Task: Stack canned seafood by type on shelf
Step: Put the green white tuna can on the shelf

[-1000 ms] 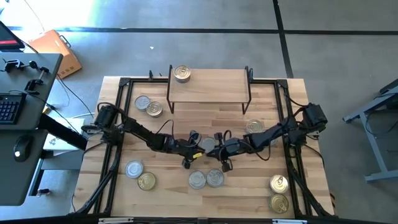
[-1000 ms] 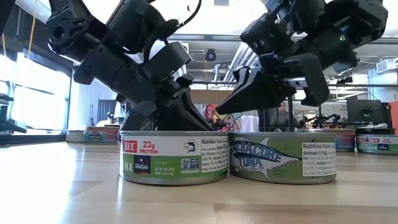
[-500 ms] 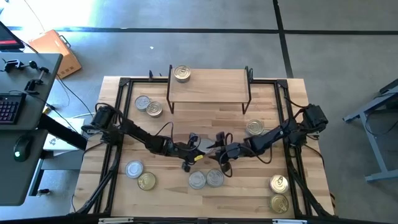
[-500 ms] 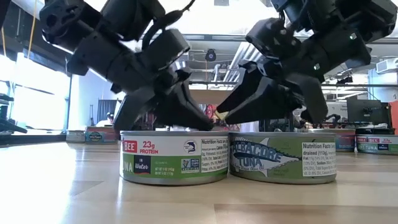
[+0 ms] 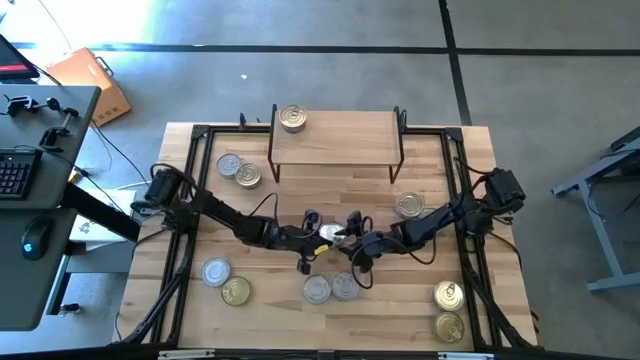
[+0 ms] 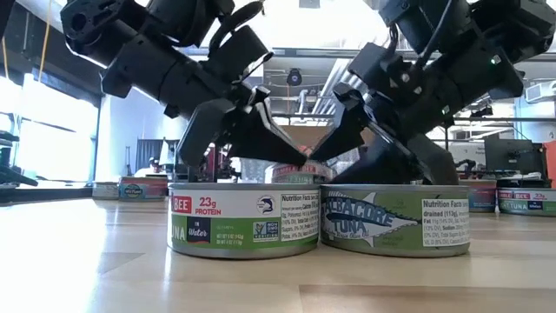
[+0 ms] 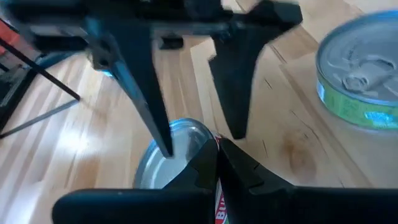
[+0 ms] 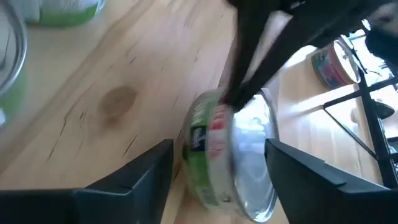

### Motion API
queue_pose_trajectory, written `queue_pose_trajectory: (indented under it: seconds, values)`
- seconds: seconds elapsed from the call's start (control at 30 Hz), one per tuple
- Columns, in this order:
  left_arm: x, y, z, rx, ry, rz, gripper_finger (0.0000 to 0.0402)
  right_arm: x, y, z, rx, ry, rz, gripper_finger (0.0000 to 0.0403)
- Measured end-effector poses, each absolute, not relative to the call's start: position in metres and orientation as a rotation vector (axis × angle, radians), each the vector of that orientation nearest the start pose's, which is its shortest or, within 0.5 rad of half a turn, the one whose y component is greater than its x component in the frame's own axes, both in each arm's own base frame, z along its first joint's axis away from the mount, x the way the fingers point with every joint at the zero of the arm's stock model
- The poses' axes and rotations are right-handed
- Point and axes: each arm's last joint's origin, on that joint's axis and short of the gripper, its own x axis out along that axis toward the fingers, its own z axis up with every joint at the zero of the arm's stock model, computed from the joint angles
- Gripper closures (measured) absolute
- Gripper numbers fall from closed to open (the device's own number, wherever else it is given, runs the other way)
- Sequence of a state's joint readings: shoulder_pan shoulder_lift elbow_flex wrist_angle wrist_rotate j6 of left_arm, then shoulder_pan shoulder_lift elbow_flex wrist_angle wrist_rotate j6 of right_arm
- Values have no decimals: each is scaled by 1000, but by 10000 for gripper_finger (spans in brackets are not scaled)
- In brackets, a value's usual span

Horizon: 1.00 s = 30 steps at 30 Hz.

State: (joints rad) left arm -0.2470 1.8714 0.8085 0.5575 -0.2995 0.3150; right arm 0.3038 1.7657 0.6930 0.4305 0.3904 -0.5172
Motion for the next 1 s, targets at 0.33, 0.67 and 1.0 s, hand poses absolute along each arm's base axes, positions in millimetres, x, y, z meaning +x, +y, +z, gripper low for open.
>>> queue_pose_trajectory:
  seconds: [0.33,0.67,1.0]
  values:
    - [344,-76,131,406,481,-14,401,311,84,111,-824,591,63,146]
    - [343,-78,136,366,469,23,393,311,86,110,-701,574,11,286]
    - [303,-88,173,419,619,149,320,306,99,133,-689,527,-38,285]
